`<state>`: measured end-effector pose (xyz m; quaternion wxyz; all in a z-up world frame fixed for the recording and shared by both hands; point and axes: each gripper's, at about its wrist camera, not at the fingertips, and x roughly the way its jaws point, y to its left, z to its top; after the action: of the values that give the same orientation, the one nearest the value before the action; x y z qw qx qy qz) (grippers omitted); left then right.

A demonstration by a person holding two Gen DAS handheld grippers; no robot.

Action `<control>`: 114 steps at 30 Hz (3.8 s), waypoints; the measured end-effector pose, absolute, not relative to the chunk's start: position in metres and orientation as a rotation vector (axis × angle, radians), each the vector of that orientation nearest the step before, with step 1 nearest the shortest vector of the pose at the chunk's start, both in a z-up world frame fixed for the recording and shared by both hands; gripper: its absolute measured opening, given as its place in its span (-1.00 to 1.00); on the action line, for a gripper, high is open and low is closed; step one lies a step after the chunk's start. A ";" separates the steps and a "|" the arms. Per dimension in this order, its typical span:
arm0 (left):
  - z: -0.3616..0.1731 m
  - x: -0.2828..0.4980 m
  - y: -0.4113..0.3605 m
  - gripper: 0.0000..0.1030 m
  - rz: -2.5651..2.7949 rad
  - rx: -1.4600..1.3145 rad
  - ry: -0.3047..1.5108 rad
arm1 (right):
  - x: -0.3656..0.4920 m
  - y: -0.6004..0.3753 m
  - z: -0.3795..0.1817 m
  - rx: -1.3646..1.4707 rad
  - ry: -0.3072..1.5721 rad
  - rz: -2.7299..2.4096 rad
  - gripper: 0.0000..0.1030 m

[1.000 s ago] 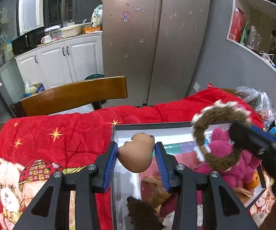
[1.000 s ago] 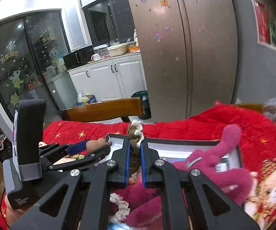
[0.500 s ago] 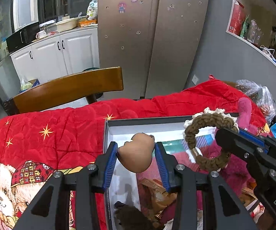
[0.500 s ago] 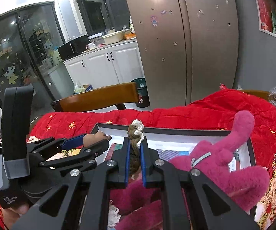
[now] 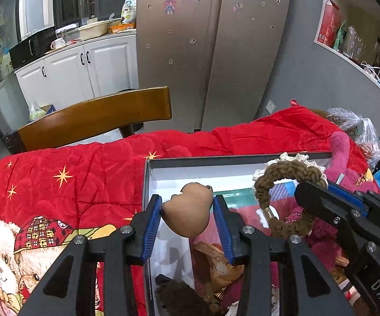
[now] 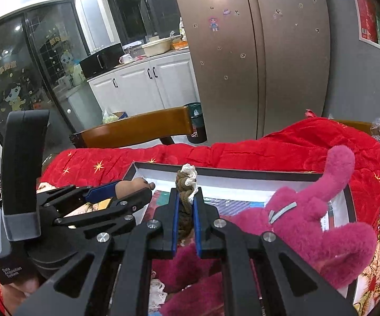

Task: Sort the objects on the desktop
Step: 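Lower the egg plush with left and braided ring with right over the box, then open the left tool to drop the egg plush while right releases the braided ring, then withdraw both tools from the box back toward the item pile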

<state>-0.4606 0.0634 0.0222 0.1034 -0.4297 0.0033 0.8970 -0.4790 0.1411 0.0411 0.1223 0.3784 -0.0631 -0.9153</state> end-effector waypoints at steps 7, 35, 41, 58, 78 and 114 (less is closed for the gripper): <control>0.022 -0.460 0.065 -0.18 2.631 -1.277 0.022 | -0.477 0.141 0.041 1.102 -0.174 -2.667 -0.74; 0.095 -0.420 0.029 0.57 2.851 -0.845 -0.143 | -0.407 0.143 0.143 0.742 -0.228 -2.680 1.00; 0.132 -0.373 -0.015 0.62 2.849 -0.691 -0.434 | -0.350 0.150 0.192 0.563 -0.248 -2.689 1.00; 0.110 -0.153 -0.072 0.91 2.875 -0.698 -0.297 | -0.102 0.210 0.192 0.430 -0.117 -2.830 1.00; -0.003 -0.150 -0.027 0.91 2.776 -1.073 -0.072 | -0.125 0.190 0.041 0.925 -0.073 -2.509 0.99; -0.038 -0.183 -0.009 0.93 2.672 -1.344 0.072 | -0.160 0.202 0.001 1.191 -0.259 -2.467 0.52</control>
<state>-0.1828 -0.0091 -0.0375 0.0751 -0.4479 0.0240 0.8906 -0.1599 0.2024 0.0011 0.1936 0.4246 -0.0923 -0.8796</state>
